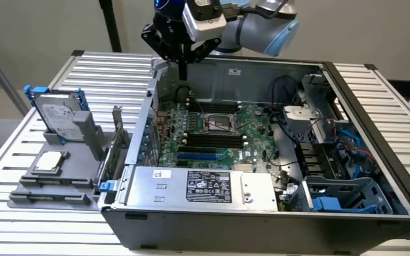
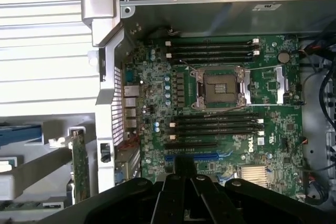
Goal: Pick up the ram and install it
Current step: 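Reach for the ram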
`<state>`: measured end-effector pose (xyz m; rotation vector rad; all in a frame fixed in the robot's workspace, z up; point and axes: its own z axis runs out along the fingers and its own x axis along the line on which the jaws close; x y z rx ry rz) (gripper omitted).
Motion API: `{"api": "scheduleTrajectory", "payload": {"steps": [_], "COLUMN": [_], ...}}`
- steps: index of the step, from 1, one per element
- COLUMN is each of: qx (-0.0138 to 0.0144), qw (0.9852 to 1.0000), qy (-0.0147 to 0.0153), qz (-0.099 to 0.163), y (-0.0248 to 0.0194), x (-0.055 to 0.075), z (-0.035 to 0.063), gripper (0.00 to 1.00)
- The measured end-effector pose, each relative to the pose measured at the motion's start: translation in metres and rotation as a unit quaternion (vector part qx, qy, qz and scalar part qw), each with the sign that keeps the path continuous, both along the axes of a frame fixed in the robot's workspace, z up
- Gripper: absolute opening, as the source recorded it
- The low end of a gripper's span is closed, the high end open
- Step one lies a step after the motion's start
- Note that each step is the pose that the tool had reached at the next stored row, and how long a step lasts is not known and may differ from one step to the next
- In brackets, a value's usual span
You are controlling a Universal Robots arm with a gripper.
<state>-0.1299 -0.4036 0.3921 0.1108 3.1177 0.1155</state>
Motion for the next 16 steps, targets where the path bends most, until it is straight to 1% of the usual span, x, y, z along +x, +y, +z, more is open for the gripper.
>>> {"api": "scheduleTrajectory", "payload": {"steps": [5,11,16], "qx": [-0.0001,-0.0002,-0.0002], "qw": [1.0,1.0,1.0], "qy": [0.0,0.0,0.0], "qz": [0.0,0.0,0.0], "y": [-0.0081,-0.018,-0.0254], "x": [-0.017,-0.04,-0.06], "z": [-0.0011,-0.0028,-0.0044], "gripper": [0.11,0.11,0.11]}}
